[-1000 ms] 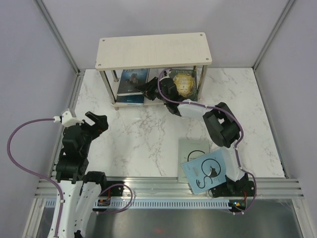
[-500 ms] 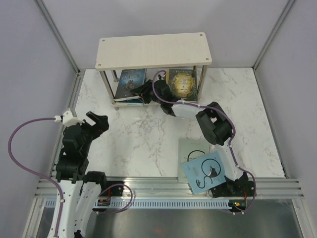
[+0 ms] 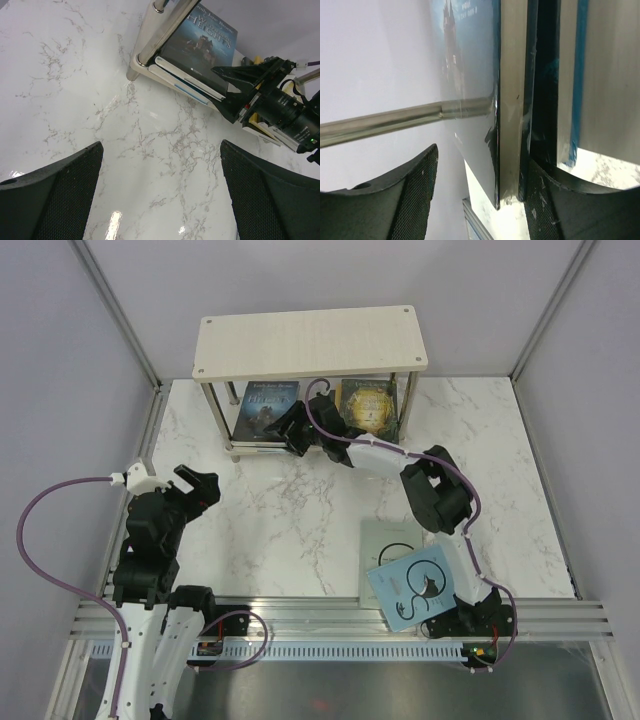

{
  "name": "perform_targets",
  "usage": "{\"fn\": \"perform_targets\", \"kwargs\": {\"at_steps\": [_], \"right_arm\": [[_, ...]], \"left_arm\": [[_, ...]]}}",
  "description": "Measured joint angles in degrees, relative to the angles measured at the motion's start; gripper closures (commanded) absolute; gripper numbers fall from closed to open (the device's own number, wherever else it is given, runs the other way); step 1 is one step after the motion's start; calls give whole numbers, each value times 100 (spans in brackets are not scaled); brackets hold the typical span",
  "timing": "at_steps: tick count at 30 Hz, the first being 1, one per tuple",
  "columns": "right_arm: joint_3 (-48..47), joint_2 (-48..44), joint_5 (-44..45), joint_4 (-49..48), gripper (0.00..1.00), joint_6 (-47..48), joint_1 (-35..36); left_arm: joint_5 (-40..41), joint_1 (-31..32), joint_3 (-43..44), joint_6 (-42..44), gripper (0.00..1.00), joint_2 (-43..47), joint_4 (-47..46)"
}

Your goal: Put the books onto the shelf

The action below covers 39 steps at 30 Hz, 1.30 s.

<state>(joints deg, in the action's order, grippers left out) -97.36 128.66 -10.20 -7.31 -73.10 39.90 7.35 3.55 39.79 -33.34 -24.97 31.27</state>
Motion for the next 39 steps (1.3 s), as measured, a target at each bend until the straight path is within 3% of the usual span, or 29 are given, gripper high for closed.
{"fn": "perform_targets", "kwargs": {"at_steps": [13,21,29,33,37,39], "right_arm": [[-142,-459,302,1784,32,699,0],[343,-1231,426,2199,32,1082,94],[1919,-3432,782,2319,33,1624,1217],[3165,-5029,1327,2728,32,1690,1510],[4205,-6828,2476,3670,32,1530,1211],[4548,-7538,2850,4159,32,1399,802]], "left_arm": [[-13,-13,0,2,1,-39,0],[26,-61,46,35,0,-140,83],[94,-85,514,85,0,4,337],[-953,-85,560,195,3,-339,243],[-2350,85,501,243,3,-1141,-55],[-2594,564,431,254,1,-1484,-151]]}}
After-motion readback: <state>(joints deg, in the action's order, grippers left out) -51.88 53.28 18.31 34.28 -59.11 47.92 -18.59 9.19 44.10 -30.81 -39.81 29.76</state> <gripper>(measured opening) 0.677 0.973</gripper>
